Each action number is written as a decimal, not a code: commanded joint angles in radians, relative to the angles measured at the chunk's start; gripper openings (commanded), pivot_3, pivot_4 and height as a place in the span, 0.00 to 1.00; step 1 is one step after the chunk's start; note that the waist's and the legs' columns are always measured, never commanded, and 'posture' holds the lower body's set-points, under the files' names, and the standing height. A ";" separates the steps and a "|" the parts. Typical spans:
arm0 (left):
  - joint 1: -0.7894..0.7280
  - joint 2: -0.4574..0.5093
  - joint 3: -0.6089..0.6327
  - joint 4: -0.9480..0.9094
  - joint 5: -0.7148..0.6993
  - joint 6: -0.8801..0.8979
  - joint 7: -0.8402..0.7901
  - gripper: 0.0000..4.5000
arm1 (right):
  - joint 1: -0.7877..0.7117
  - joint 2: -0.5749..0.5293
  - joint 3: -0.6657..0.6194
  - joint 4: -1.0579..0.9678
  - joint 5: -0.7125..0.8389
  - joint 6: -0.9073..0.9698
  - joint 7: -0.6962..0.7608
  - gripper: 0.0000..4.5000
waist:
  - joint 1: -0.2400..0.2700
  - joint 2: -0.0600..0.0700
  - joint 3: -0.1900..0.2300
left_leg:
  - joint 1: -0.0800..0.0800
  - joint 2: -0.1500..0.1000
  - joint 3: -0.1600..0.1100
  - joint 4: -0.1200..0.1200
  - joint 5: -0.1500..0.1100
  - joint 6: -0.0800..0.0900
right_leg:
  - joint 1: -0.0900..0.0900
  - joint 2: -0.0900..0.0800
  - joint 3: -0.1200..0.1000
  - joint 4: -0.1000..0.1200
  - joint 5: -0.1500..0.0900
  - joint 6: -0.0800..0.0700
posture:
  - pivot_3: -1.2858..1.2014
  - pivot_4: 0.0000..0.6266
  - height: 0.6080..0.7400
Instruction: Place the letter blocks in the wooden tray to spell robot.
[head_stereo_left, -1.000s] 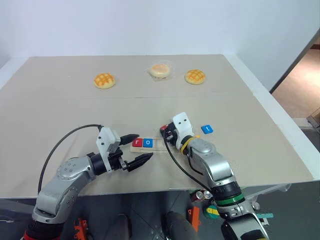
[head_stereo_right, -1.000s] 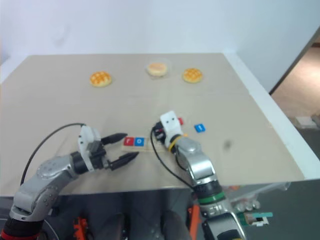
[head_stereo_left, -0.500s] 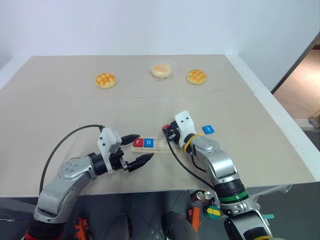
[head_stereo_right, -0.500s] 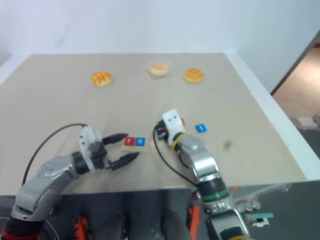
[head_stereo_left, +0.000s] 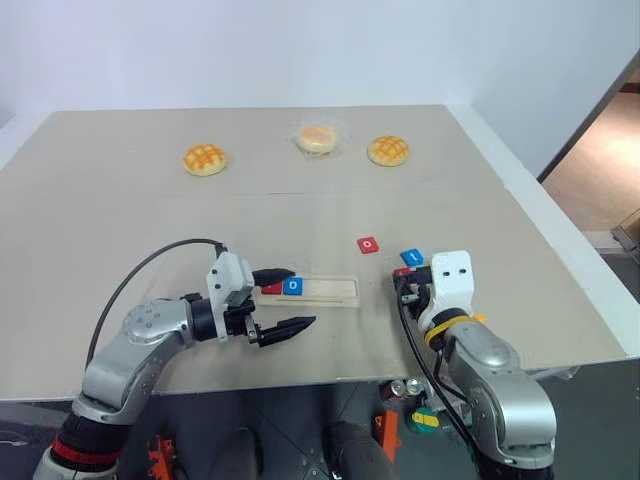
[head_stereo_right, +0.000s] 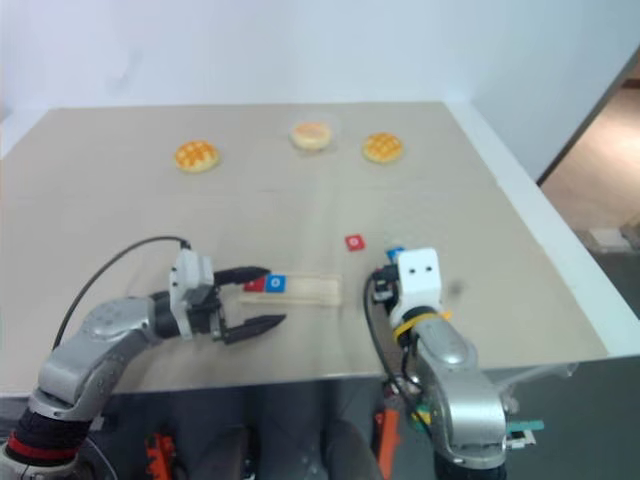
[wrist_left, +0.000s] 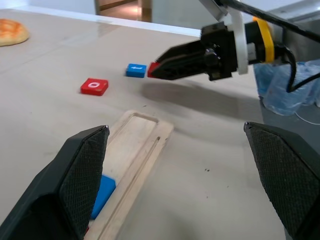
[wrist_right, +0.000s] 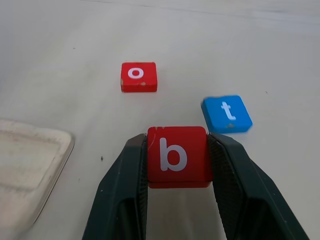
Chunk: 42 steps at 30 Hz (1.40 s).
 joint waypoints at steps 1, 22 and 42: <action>-0.028 -0.002 -0.010 0.011 0.005 -0.027 -0.026 1.00 | 0.013 0.020 0.029 -0.057 0.003 -0.013 -0.023 0.26 | 0.000 0.000 0.000 | 0.001 0.000 0.000 0.000 0.000 0.000 | 0.000 0.000 0.000 0.000 0.000 0.000 | 0.52 0.24 1.00; -0.059 0.008 -0.055 0.047 0.076 -0.158 -0.134 1.00 | 0.023 0.040 0.034 0.044 0.077 -0.052 0.017 0.37 | 0.001 0.000 0.000 | -0.001 -0.001 0.000 0.000 0.001 0.001 | 0.001 0.000 0.000 0.000 0.000 0.001 | 0.52 0.24 1.00; -0.064 -0.007 -0.085 0.029 0.085 -0.175 -0.138 1.00 | -0.255 -0.557 -0.011 0.375 0.298 -0.375 0.814 0.99 | 0.000 -0.001 0.000 | 0.003 -0.001 0.001 0.001 0.001 0.001 | 0.004 0.000 0.001 -0.001 0.000 0.001 | 0.52 0.24 1.00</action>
